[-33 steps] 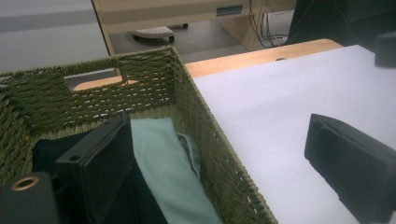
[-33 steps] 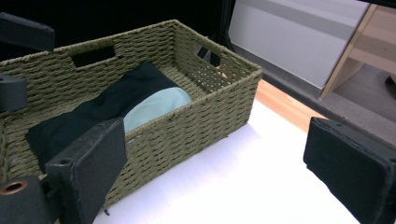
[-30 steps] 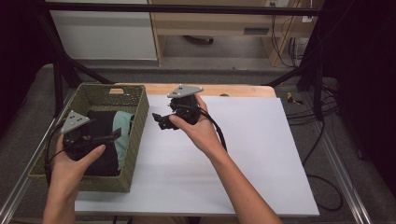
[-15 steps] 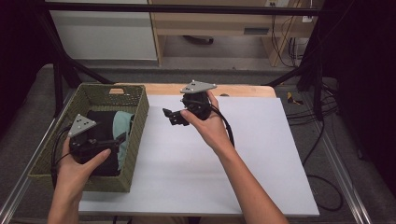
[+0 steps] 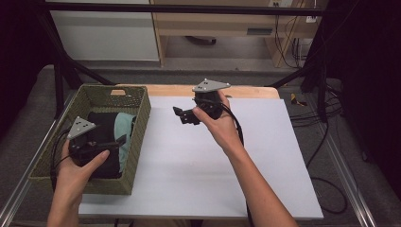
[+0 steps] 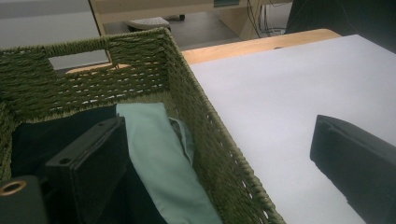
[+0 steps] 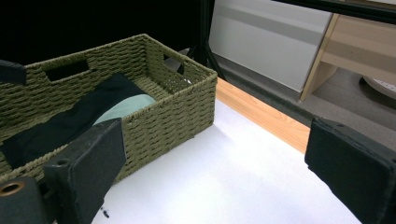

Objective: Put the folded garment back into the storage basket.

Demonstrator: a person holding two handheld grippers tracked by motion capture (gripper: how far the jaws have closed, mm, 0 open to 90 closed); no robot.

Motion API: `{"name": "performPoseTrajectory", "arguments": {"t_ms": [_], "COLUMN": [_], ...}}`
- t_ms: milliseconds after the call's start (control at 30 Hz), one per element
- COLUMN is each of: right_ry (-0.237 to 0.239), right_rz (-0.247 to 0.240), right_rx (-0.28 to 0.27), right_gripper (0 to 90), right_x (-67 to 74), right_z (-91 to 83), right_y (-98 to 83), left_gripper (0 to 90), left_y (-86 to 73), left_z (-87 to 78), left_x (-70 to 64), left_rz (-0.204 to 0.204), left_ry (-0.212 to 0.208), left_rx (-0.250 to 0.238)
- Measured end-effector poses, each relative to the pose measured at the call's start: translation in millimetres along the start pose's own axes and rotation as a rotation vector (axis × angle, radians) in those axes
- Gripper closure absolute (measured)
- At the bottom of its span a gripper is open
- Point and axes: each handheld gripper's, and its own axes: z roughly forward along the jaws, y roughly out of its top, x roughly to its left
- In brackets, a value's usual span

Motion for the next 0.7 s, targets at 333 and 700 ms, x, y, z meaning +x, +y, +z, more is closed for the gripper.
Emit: {"name": "performPoseTrajectory", "arguments": {"t_ms": [333,700], "right_ry": [-0.020,-0.034], "right_rz": [0.002,0.006], "right_rx": [0.000,-0.005], "right_gripper": [6.4,6.4], "right_x": [-7.7,-15.0], "right_z": [-7.0,-15.7], "right_y": [-1.1,-2.4], "left_gripper": [4.4,4.4], "left_y": [-2.1,-7.4], "left_z": [1.2,7.0], "left_x": [1.7,1.9], "left_rz": [-0.003,-0.002], "left_ry": [-0.001,0.002], "left_rx": [0.009,0.025]}}
